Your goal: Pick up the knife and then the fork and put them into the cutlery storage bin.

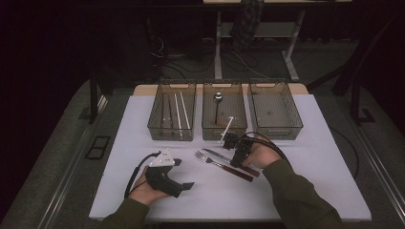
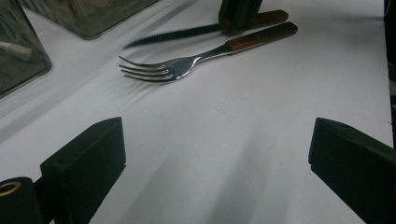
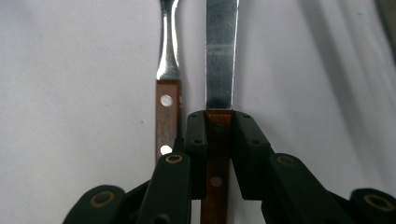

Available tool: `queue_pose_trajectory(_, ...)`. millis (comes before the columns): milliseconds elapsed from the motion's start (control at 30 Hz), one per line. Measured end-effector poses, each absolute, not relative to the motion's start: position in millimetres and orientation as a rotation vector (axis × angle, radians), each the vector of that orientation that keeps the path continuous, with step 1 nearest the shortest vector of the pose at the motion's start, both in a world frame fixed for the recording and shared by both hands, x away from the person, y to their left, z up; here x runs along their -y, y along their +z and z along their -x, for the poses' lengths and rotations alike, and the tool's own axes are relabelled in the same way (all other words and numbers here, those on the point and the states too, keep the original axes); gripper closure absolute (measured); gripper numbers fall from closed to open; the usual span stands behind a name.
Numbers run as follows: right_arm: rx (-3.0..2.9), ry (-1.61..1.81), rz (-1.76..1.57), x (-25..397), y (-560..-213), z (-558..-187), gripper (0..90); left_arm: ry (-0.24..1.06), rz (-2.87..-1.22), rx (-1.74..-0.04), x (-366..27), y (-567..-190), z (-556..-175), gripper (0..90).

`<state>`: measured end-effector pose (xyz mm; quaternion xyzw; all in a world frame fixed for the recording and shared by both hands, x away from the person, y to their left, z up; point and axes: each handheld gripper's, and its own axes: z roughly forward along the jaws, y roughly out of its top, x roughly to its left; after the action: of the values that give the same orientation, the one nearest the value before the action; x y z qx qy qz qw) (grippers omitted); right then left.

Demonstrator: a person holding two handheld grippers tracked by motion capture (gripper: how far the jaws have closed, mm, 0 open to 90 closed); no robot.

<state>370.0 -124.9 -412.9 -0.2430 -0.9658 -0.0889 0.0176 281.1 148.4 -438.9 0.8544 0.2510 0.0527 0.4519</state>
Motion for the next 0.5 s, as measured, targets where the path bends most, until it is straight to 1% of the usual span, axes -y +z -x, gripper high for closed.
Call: queue_pose_trajectory(500,2.91,-0.761,0.906,189,-402,-358,77.0,0.11,-2.092,-0.61,-155,-440,-280,0.0)
